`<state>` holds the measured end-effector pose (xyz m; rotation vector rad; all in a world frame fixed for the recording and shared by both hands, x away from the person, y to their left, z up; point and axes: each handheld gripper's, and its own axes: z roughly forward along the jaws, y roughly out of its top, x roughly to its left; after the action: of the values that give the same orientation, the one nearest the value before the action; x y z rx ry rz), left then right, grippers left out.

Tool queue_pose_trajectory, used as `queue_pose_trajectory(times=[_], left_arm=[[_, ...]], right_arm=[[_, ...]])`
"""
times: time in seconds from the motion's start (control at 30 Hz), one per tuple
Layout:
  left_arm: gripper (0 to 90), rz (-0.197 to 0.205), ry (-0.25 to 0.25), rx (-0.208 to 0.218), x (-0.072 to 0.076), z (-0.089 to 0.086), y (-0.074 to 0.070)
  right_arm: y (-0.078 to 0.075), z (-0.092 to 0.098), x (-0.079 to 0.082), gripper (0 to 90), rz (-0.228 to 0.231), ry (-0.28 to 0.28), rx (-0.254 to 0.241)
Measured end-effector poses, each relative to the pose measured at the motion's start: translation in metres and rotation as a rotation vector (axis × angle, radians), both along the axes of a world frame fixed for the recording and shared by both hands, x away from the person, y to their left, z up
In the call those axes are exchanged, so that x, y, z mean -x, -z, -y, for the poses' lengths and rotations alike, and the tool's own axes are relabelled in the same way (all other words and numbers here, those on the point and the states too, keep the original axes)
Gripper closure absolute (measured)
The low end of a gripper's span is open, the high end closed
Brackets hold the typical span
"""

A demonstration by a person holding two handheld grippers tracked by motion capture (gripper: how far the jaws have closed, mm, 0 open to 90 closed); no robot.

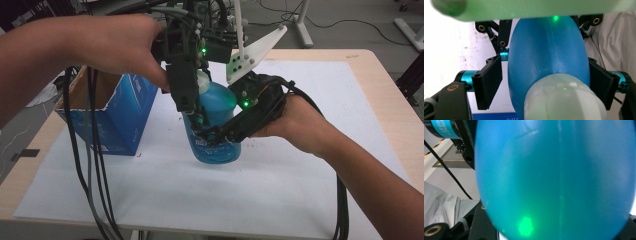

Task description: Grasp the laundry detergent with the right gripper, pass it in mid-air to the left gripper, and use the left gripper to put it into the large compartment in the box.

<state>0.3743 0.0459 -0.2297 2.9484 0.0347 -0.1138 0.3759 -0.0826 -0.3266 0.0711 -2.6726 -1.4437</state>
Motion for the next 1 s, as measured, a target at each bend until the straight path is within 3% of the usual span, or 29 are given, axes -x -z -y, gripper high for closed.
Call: queue_pose_trajectory(times=[0.37, 0.7, 1.0], left_arm=[[29.1, -0.008, 0.000, 0.007, 0.0004, -0.0012, -0.0005], [36.5, -0.023, 0.033, 0.014, 0.0028, -0.0004, -0.0012], [37.2, -0.017, 0.035, 0.015, 0.0048, -0.0003, -0.0025]], right_arm=[[-0.0009, -0.0010, 0.0017, 44.3, -0.004, -0.001, -0.002], [-0.0009, -0.0011, 0.0021, 44.3, -0.004, -0.006, 0.003], [-0.0016, -0.0017, 0.0034, 44.1, -0.002, -0.011, 0.006]])
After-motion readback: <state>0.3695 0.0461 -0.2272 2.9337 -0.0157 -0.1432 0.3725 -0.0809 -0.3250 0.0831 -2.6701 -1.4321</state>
